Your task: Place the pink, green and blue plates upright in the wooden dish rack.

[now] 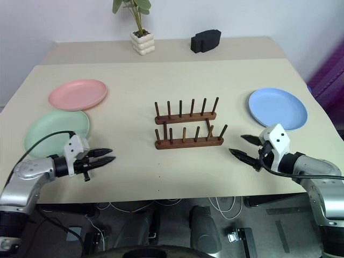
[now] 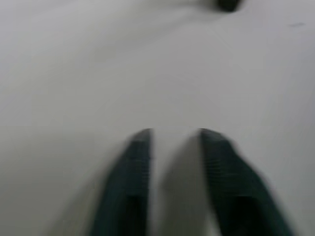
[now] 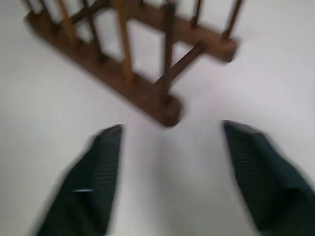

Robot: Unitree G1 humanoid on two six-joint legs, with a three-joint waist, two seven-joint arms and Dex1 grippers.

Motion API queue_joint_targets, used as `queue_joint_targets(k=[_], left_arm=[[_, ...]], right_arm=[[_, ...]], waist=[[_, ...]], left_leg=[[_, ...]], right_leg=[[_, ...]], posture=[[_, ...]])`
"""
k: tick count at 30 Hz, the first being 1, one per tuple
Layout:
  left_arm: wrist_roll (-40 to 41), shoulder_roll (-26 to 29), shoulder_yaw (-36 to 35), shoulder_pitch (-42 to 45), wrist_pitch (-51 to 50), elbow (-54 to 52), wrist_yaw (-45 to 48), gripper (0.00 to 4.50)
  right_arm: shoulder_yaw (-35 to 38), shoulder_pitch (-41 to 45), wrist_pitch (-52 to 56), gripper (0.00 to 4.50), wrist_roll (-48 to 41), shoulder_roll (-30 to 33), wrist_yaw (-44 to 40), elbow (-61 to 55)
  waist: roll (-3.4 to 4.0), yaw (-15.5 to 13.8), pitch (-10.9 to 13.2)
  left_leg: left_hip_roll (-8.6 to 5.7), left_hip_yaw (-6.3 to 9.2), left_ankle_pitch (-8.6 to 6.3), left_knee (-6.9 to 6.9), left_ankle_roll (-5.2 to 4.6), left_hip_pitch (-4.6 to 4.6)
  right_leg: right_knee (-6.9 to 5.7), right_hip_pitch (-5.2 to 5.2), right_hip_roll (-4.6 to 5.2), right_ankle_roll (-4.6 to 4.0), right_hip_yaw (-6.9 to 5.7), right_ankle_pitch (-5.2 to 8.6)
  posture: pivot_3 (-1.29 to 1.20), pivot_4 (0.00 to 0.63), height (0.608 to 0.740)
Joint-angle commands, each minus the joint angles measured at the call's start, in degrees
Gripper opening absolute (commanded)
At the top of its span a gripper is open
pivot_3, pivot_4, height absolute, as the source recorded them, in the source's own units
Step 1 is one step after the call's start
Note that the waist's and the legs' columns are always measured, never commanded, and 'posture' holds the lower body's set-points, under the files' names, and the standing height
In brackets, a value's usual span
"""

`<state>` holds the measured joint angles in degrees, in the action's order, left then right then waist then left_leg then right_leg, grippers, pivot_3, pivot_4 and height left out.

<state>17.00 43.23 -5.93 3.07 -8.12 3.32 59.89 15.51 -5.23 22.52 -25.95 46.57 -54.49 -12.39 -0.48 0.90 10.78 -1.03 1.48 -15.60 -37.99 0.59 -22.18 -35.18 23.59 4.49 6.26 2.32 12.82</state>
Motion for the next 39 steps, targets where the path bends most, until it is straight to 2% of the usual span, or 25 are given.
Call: queue_joint_targets(k=[1, 3, 7, 13, 21, 30, 39], left_arm=[[-0.4, 0.92, 0.34, 1.68, -0.63, -0.52, 0.36, 0.0], [-0.33, 0.69, 1.28, 4.0, -0.97, -1.28, 0.64, 0.0], [1.98, -0.34, 4.62, 9.3, -3.93, -5.14, 3.56, 0.0], [-0.37, -3.39, 15.24, 15.63, -5.83, -7.54, 9.0, 0.0], [-6.4, -8.39, 24.3, 20.81, -3.84, -1.45, 10.43, 0.0], [-11.99, -16.19, 24.11, 23.47, -0.43, 6.29, 0.12, 0.0], [-13.59, -18.71, 22.78, 25.59, 1.94, 11.32, -6.16, 0.0]], right_arm=[[-0.81, -0.11, -1.94, 1.07, 0.45, 0.24, -1.4, -0.85], [-1.92, -0.34, -2.14, 0.04, 0.93, -0.44, -0.98, -1.91], [-5.2, -0.83, -2.69, 0.04, 2.79, -1.81, 0.55, -4.68], [-7.88, 0.04, -2.29, 0.04, 3.62, -3.45, 2.39, -5.45], [-9.74, 0.96, -5.45, 0.04, 5.99, -4.83, 2.85, -1.51], [-11.57, 3.56, -9.71, 0.04, 10.02, -7.64, 5.29, 4.09], [-12.65, 9.87, -11.13, 0.04, 12.52, -9.39, 7.65, 8.16]], waist=[[-0.01, -0.1, 0.01], [-0.09, -0.2, 0.05], [-0.19, -0.49, 0.1], [-0.19, -0.15, 0.1], [-0.21, -0.23, 0.11], [-0.22, -0.38, 0.1], [-0.21, -0.27, 0.1]], left_leg=[[-0.03, -0.01, 0.0, 0.0, 0.0, -0.04], [-0.09, -0.02, 0.0, -0.03, 0.0, -0.13], [-0.11, 0.02, 0.0, -0.07, 0.0, -0.18], [-0.15, -0.02, 0.0, -0.07, 0.0, -0.21], [-0.16, 0.0, 0.01, -0.07, 0.0, -0.2], [-0.22, 0.05, 0.01, -0.2, -0.01, -0.15], [-0.22, 0.06, 0.01, -0.21, -0.01, -0.09]], right_leg=[[0.02, 0.02, 0.04, 0.01, 0.0, 0.0], [0.02, 0.09, 0.09, 0.02, 0.01, -0.01], [0.02, 0.08, 0.11, 0.02, -0.03, -0.01], [0.07, 0.08, 0.13, 0.05, -0.01, -0.01], [0.05, 0.08, 0.07, 0.05, -0.03, 0.0], [0.05, -0.07, 0.1, 0.07, -0.02, -0.01], [0.0, -0.09, 0.09, 0.14, -0.03, -0.05]], posture=[[0.0, 0.15, 0.733], [0.0, 0.15, 0.733], [0.0, 0.15, 0.733], [0.0, 0.15, 0.733], [0.0, 0.15, 0.733], [0.0, 0.15, 0.733], [0.0, 0.15, 0.733]])
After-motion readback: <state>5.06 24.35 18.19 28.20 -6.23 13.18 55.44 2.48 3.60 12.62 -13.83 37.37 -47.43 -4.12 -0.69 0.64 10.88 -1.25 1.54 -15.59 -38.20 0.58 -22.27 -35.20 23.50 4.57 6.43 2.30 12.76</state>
